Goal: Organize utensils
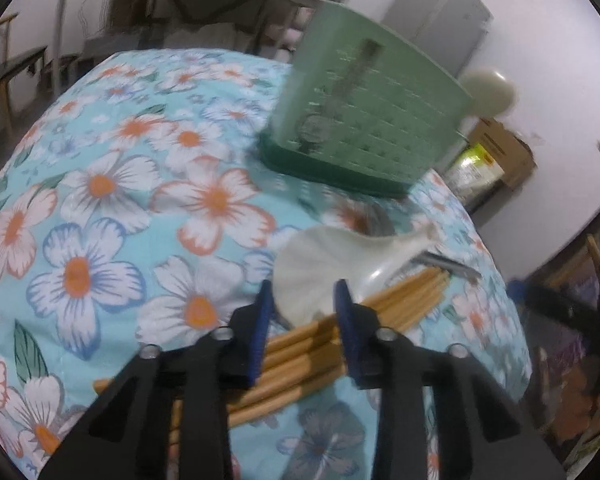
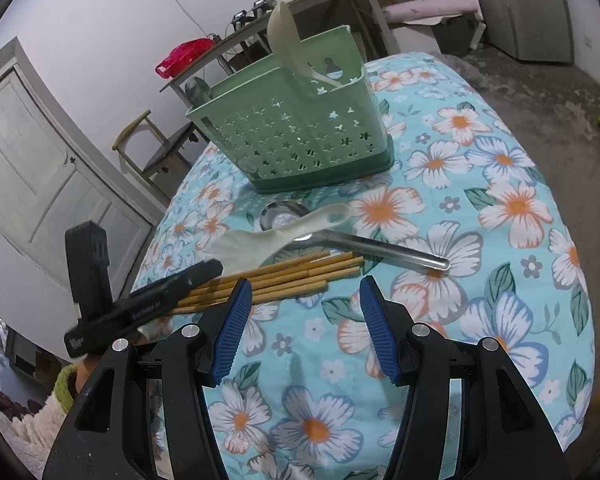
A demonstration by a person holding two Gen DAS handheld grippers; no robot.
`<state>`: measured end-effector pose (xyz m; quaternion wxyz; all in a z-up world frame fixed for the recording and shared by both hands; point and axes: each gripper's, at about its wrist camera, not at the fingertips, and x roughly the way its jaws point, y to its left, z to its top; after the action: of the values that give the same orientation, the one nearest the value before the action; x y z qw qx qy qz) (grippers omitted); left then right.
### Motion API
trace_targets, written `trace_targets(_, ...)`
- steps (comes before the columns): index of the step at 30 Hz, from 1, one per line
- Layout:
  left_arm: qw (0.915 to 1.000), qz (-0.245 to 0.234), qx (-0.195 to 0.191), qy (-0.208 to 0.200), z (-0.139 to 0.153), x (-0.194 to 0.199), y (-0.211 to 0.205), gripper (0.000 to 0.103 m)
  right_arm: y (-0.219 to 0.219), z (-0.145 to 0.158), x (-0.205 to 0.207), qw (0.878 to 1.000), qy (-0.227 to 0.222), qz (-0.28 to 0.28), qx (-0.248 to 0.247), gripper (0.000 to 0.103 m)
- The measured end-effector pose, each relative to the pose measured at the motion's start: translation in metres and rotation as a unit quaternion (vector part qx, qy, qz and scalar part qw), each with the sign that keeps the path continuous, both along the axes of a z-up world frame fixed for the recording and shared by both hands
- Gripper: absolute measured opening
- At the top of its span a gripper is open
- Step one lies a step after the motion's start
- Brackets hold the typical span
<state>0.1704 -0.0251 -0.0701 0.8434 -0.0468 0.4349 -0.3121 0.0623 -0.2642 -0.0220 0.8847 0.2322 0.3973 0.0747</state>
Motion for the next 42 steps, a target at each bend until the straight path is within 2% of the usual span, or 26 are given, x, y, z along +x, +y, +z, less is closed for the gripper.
trace_targets(4,0.9981,-0.025,0.04,-0.041,0.002,-0.014,-0.012,0.01,-0.002,-0.002,-0.001,1.0,0.0,0.005,0.004,0.054)
trace_targets(5,0.9977,-0.028,0.041,-0.046,0.002,-0.017,-0.013,0.01,-0.002,-0.002,-0.002,1.0,0.0,0.006,0.005,0.054)
trace_targets(10,0.9971,-0.032,0.025,-0.065,0.013,-0.027,-0.012,0.003,-0.006,0.003,-0.013,1.0,-0.011,0.009,0.006,0.054)
trace_targets(16,0.9959,-0.03,0.015,-0.084,0.032,-0.039,-0.017,0.001,-0.014,0.008,-0.027,1.0,-0.021,-0.001,0.013,0.054)
trace_targets(20,0.997,-0.026,0.007,-0.073,0.036,-0.045,-0.016,0.001,-0.014,0.011,-0.037,0.999,-0.027,0.001,0.018,0.054)
trace_targets(27,0.9982,-0.013,-0.047,-0.036,0.032,-0.052,-0.001,0.001,-0.004,0.003,-0.039,0.999,-0.017,0.013,0.025,0.054)
trace_targets(34,0.9961,-0.006,-0.088,-0.006,0.031,-0.056,0.015,0.001,0.014,0.013,-0.048,0.999,-0.029,0.021,0.026,0.054)
trace_targets(42,0.9973,0.007,-0.069,0.025,0.012,-0.059,0.022,0.002,0.038,0.012,-0.055,0.999,-0.021,0.026,0.006,0.054)
